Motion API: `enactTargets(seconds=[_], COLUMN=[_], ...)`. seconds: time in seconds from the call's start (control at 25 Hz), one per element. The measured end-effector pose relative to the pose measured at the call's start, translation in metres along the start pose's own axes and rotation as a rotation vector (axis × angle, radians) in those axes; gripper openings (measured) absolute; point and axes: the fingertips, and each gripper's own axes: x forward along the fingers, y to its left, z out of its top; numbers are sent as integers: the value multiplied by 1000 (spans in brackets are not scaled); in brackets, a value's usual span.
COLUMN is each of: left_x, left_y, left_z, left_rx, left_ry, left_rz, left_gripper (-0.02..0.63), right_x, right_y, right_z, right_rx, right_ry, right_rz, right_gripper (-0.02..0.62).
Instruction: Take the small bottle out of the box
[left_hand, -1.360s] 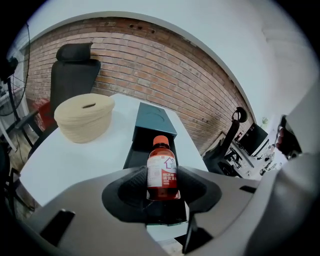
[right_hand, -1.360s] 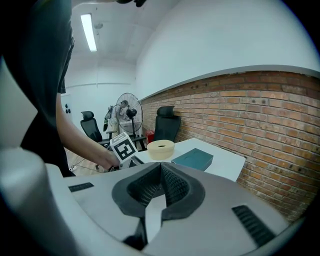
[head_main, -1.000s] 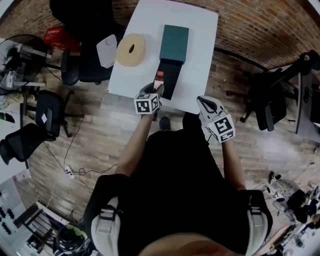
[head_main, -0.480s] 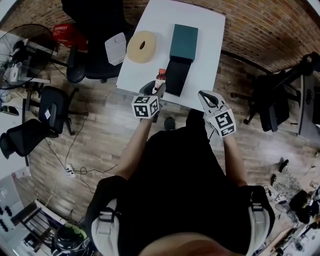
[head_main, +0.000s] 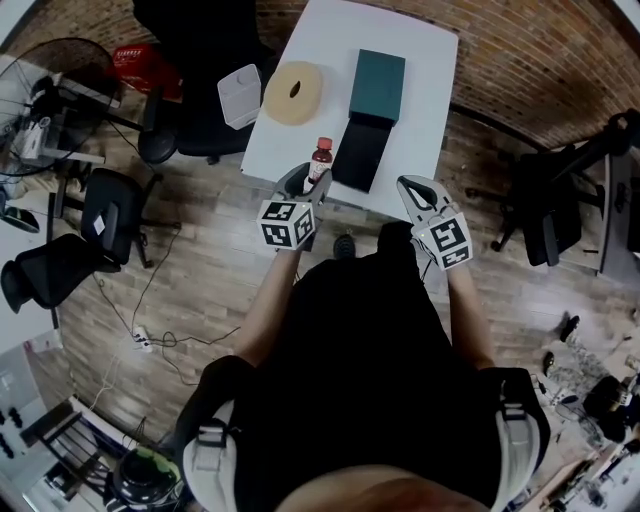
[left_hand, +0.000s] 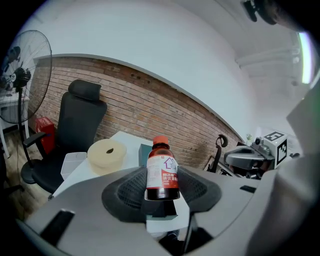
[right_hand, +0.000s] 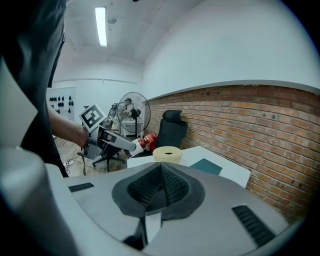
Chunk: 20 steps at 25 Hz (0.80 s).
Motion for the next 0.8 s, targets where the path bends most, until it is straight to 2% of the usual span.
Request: enactTargets(seconds=[0.2,0.4,0.68,0.8], left_x=[-17,-33,-45,-50], left_y=[-2,-3,-4,-8], left_z=[10,15,9,7], left_rx=[-12,37,48,94], left_ry=[-39,-86,-97,-88], left_rz=[-12,-24,-27,-27], left_gripper=[201,201,201,201], right_x=[7,10,7,2], right_y=[-4,1,6,6], right_z=[3,8,1,4], right_rx=[3,-5,-17,4], right_ry=[-7,-6,19,22], right_rz=[-13,-21,-21,-27], right_gripper=[-3,-3,-3,-3])
